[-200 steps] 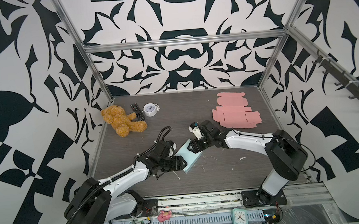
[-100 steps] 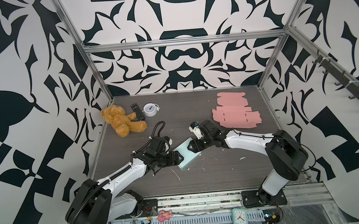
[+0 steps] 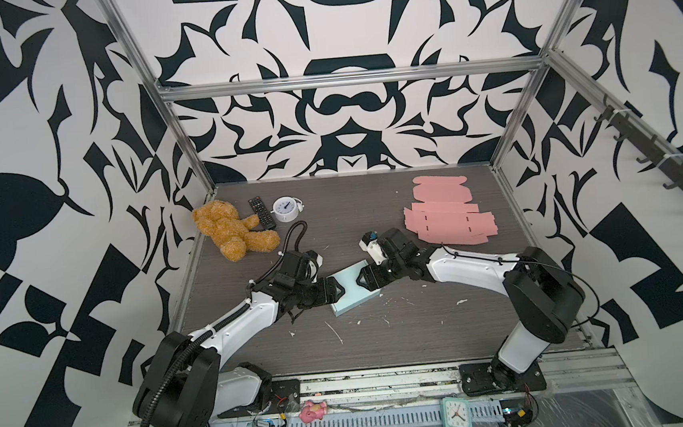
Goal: Fold the paper box
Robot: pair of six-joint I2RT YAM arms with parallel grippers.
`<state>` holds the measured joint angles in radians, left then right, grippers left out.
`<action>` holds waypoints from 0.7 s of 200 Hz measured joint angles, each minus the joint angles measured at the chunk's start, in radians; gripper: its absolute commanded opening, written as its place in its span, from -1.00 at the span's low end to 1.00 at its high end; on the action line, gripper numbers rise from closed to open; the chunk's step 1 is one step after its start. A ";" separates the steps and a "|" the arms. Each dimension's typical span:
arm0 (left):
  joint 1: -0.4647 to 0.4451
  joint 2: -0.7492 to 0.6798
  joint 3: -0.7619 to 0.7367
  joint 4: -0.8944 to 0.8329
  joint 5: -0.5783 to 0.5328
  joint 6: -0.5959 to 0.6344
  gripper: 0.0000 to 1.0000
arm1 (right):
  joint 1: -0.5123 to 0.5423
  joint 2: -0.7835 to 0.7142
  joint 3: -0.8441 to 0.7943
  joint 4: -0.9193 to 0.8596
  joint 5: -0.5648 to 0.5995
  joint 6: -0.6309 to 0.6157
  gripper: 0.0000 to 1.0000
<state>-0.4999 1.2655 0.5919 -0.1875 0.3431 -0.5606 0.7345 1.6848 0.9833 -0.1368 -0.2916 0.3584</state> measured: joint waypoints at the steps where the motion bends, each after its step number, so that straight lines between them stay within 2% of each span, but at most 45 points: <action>1: 0.001 0.001 0.000 0.000 0.000 0.001 0.50 | 0.000 0.001 0.000 0.000 0.000 0.000 0.44; 140: 0.090 0.136 0.078 0.009 0.011 0.064 0.48 | 0.000 0.048 0.049 0.000 -0.009 0.001 0.44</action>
<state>-0.4103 1.4014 0.6701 -0.1787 0.3542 -0.4961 0.7349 1.7325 1.0321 -0.1371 -0.3008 0.3595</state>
